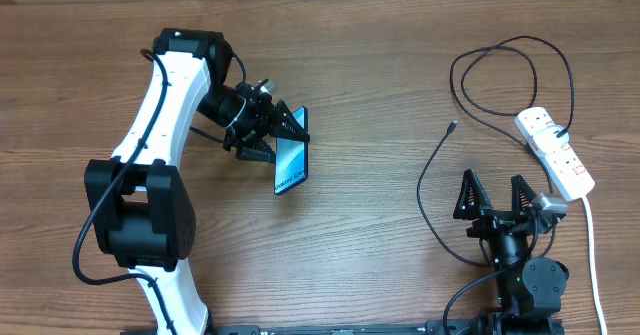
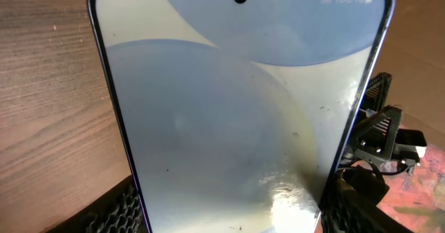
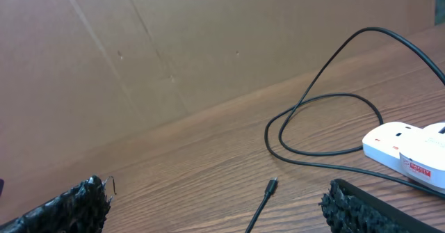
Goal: Plug charger to phone and switch on socket
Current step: 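Lift the phone with the left gripper and tilt it upright, then move the right gripper toward the phone held by the left gripper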
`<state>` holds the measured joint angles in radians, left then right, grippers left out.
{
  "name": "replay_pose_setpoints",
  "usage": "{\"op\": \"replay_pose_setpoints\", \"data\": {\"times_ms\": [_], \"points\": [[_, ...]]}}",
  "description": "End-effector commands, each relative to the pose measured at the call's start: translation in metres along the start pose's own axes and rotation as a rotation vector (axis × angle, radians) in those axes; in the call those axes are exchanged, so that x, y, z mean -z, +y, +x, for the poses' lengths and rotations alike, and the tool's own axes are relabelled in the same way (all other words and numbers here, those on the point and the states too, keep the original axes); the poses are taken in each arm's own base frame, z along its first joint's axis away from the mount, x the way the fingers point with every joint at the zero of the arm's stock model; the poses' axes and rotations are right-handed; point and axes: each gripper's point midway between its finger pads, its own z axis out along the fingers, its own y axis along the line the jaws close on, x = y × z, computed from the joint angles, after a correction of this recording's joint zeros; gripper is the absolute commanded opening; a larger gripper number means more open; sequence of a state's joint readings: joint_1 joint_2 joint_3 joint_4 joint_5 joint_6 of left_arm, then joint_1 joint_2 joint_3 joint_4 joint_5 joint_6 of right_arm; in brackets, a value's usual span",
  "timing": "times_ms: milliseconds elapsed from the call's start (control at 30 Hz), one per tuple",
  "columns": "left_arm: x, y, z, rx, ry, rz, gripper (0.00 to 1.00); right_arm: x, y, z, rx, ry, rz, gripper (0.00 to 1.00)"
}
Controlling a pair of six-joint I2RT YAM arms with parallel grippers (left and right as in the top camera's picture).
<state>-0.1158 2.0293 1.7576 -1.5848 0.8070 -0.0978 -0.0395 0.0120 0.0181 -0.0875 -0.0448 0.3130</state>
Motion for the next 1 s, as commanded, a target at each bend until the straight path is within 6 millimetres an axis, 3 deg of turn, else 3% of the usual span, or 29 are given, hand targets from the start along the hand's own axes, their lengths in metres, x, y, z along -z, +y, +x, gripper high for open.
{"op": "replay_pose_setpoints", "data": {"times_ms": [0,500,667,800,967], "points": [[0.006,-0.008,-0.007,-0.034,-0.031,0.02,0.38,0.0,-0.002,0.001,0.007,-0.007,0.007,1.0],[0.014,0.04,-0.034,0.087,-0.159,-0.258,0.38,0.0,-0.002,0.001,0.007,-0.007,0.007,1.0],[0.016,0.044,-0.041,0.11,-0.193,-0.286,0.39,0.0,0.001,0.002,-0.008,-0.001,-0.012,1.0],[0.017,0.042,-0.048,0.129,-0.226,-0.276,0.4,0.001,0.02,0.007,-0.164,0.044,-0.119,1.0],[0.018,0.04,-0.056,0.171,-0.263,-0.257,0.39,0.016,0.07,0.023,-0.356,0.213,-0.39,1.0]]}}
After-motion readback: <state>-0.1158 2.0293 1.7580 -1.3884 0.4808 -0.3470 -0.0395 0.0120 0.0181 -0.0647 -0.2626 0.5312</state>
